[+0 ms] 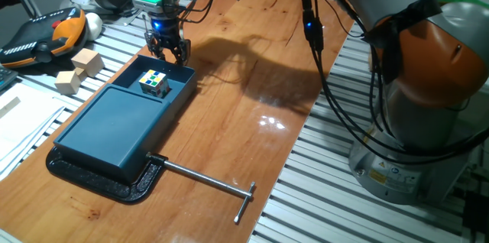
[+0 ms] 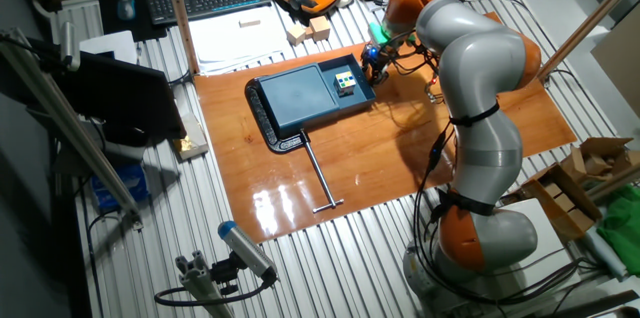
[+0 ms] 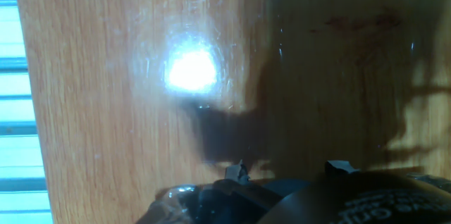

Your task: Grasp the handle and close the drawer

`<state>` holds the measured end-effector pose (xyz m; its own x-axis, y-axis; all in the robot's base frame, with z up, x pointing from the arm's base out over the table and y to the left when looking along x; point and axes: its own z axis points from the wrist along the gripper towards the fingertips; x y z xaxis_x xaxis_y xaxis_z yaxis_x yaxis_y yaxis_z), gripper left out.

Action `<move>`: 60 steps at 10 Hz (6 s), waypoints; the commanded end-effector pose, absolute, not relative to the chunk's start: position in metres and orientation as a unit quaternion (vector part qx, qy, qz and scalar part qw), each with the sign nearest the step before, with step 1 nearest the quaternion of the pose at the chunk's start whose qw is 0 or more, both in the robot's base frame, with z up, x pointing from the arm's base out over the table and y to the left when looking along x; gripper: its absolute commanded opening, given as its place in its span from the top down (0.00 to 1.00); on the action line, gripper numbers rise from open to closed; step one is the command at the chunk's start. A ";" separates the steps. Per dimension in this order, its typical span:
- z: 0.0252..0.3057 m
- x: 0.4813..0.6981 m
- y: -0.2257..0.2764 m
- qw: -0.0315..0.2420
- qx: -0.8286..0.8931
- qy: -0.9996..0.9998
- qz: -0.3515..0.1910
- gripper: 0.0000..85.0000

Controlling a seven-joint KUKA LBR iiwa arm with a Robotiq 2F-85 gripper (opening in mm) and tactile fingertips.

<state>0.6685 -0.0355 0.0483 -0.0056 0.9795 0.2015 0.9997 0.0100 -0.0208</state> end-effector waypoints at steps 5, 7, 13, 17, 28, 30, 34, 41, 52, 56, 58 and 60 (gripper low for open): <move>0.049 0.669 -0.034 0.080 -0.701 -0.706 -0.065 0.32; 0.048 0.669 -0.033 0.080 -0.701 -0.706 -0.065 0.32; 0.048 0.669 -0.032 0.083 -0.696 -0.710 -0.065 0.36; 0.047 0.669 -0.032 0.084 -0.692 -0.714 -0.065 0.68; 0.054 0.667 -0.022 0.088 -0.695 -0.711 -0.058 0.99; 0.056 0.667 -0.018 0.088 -0.697 -0.710 -0.055 0.99; 0.056 0.667 -0.010 0.086 -0.699 -0.708 -0.052 0.99; 0.058 0.664 0.007 0.080 -0.702 -0.707 -0.043 0.99; 0.053 0.662 0.024 0.082 -0.691 -0.717 -0.045 0.99; 0.053 0.662 0.028 0.080 -0.689 -0.719 -0.043 0.99; 0.053 0.662 0.031 0.080 -0.690 -0.718 -0.043 0.99; 0.052 0.661 0.033 0.082 -0.691 -0.717 -0.042 0.99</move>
<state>0.6612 0.0333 0.0523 -0.0329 0.9839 0.1755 0.9978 0.0424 -0.0511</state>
